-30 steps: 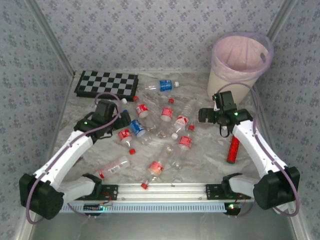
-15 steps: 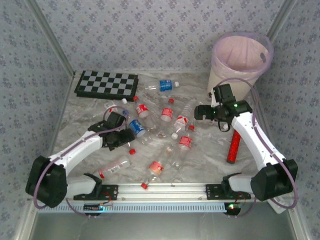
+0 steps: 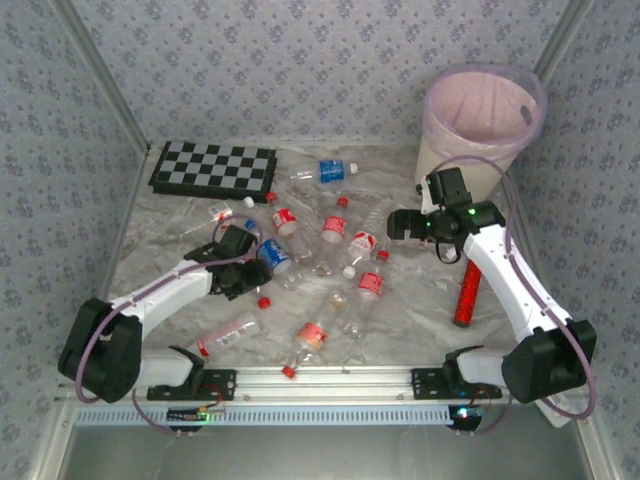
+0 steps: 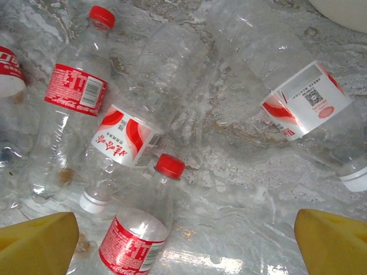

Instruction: Put the plastic bottles in the bin

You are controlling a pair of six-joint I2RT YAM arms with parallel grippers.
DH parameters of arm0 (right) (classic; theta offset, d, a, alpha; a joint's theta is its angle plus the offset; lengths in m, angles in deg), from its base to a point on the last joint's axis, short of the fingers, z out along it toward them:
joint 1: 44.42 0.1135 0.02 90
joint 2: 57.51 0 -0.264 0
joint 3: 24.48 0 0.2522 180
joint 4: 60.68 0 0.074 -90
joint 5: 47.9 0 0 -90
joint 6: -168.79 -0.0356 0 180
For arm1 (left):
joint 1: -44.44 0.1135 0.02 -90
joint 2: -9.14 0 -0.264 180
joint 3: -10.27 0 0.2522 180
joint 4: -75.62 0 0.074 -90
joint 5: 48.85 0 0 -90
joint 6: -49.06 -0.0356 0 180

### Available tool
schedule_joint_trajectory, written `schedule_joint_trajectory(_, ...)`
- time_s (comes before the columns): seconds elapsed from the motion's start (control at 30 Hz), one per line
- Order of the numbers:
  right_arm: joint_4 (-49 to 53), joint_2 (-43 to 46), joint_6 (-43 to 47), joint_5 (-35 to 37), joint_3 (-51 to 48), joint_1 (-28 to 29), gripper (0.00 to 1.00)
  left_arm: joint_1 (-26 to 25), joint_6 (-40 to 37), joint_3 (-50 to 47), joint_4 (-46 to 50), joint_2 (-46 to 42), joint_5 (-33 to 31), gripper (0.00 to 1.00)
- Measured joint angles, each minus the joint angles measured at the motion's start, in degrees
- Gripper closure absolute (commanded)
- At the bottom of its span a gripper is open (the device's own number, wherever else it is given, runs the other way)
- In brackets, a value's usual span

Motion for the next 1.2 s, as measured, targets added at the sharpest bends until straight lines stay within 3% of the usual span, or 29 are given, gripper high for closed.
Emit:
schedule_joint_trajectory(0.13, -3.04, 2.38, -0.09, -5.16, 0.0, 0.28, 0.04, 0.0, -0.9, 0.52, 1.88, -0.85, -0.68, 0.43)
schedule_joint_trajectory(0.33, -7.8, 2.19, -1.51, -16.79, 0.94, 1.95, 0.07, 0.0, -2.71, 3.76, 4.35, -9.25, -1.38, 0.5)
schedule_joint_trajectory(0.5, -14.14, -0.11, -5.51, -25.81, 2.91, 4.63, 0.09, -1.55, -4.52, 8.33, -0.2, -10.64, 3.85, 0.53)
schedule_joint_trajectory(0.57, -16.44, -2.58, -6.97, -28.63, 4.44, 6.21, 0.15, -2.95, -6.1, 9.51, -5.03, -9.64, 7.52, 0.54)
schedule_joint_trajectory(0.83, -20.0, -10.56, -9.07, -30.71, 7.48, 10.1, 0.2, -8.79, -12.04, 11.98, -19.19, -2.03, 19.41, 0.58)
schedule_joint_trajectory(1.2, -22.62, -14.84, -10.1, -29.88, 8.52, 10.4, 0.25, -10.82, -14.45, 17.0, -25.07, 3.54, 24.44, 0.6)
